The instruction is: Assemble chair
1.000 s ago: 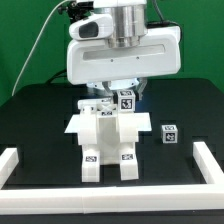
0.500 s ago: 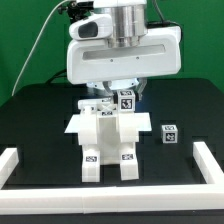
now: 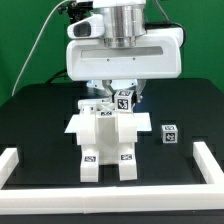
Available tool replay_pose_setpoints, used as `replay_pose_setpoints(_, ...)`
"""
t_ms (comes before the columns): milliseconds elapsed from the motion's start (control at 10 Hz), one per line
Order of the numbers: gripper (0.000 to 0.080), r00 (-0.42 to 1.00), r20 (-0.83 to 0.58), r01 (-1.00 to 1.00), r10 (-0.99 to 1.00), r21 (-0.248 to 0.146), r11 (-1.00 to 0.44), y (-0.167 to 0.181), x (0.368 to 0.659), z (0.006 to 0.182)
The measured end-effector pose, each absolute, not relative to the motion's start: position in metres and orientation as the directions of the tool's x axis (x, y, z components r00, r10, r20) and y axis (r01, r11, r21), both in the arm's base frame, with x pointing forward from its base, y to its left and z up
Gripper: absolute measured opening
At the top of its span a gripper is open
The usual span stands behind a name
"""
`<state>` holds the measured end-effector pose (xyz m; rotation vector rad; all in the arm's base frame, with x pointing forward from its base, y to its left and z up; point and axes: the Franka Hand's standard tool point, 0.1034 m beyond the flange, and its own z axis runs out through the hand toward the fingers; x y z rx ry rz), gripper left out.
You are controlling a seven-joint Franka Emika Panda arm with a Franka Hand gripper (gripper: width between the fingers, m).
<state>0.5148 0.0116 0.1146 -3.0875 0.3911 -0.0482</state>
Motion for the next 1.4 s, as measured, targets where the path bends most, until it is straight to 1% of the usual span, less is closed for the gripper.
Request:
replay_pose_setpoints(200,0.0282,0.898,0.051,-0.433,-0.436,-0.067,-0.899,0.010,0.517,0.114)
replay_pose_setpoints(300,0.0282,0.854,0.079,-0.507,-0.513,-0.092,-0.857,0.008,0.518,0.114)
replay_pose_setpoints(400,0.0282,0.778,0.086,-0.612,-0.623,-0.125,-0.781,0.009,0.518,0.114)
replay_pose_setpoints(500,0.0282,0.754,0.081,-0.640,-0.652,-0.128,-0.757,0.009,0.519,0.114)
replay_pose_setpoints(700,0.0288,0.753,0.081,-0.641,-0.653,-0.128,-0.756,0.009,0.519,0.113)
replay_pose_setpoints(800,0.0535,0.780,0.086,-0.609,-0.619,-0.123,-0.784,0.009,0.519,0.113)
replay_pose_setpoints(900,0.0535,0.851,0.101,-0.507,-0.515,-0.096,-0.857,0.011,0.519,0.113)
replay_pose_setpoints(1000,0.0625,0.926,0.116,-0.355,-0.360,-0.067,-0.933,0.010,0.522,0.115)
replay_pose_setpoints(1100,0.0625,0.982,0.131,-0.131,-0.133,-0.025,-0.991,0.009,0.526,0.118)
replay_pose_setpoints(1200,0.0646,0.991,0.131,-0.014,-0.014,-0.008,-1.000,0.010,0.525,0.118)
replay_pose_setpoints(1400,0.0649,0.985,0.125,0.121,0.121,0.010,-0.993,0.009,0.522,0.116)
